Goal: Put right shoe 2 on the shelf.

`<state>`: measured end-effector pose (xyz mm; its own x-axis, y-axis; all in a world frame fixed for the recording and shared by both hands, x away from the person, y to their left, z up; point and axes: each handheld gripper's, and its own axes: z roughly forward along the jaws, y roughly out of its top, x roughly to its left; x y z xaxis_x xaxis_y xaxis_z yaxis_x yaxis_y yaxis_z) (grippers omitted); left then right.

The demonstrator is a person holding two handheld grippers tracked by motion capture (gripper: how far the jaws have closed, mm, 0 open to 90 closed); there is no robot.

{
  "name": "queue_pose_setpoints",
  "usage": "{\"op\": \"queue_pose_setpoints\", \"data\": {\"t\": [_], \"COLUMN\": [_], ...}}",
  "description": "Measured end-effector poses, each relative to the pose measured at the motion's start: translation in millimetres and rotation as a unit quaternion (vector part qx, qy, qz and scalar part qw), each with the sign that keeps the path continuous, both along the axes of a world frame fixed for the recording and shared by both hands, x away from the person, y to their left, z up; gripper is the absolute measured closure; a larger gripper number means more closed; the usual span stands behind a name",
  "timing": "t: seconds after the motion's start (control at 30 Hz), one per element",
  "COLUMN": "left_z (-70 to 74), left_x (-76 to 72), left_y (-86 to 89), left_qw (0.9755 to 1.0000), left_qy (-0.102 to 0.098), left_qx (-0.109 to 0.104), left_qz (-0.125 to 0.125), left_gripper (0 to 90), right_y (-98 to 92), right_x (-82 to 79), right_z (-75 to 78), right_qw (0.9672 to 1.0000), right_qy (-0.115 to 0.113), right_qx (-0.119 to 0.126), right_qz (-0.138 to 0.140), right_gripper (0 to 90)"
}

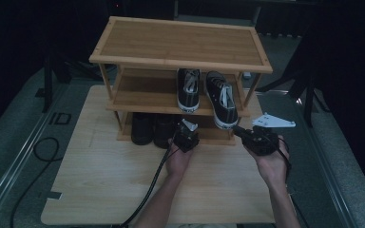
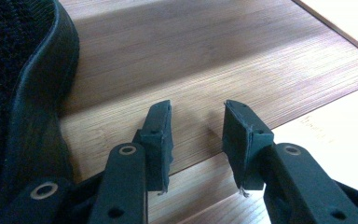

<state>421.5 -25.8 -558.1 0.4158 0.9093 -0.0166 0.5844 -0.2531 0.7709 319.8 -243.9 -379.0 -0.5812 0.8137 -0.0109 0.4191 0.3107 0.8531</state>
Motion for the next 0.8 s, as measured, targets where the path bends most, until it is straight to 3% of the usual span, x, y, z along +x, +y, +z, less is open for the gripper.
{"op": "queue_pose_setpoints", "data": {"t": [0.2,0.8], "left_z": [0.3,-0.1], "left_x": [-0.2,0.1], "left_y": [0.3,-0.3], "left_qw": [1.0000,1.0000], "left_qy": [0.000,-0.001], "left_qx": [0.003,-0.002], "left_qz": [-0.001,0.001], "left_gripper": [62.8,62.8], "right_y": [2.3,5.3], "right_x": [3.9,23.4], "right_z": [-0.2,-2.8], "right_qw": [1.0000,0.9999], "right_qy": [-0.004,0.009], "right_qx": [-0.005,0.009], "right_qz": [-0.006,-0.005], "right_gripper": [90.0,90.0]}}
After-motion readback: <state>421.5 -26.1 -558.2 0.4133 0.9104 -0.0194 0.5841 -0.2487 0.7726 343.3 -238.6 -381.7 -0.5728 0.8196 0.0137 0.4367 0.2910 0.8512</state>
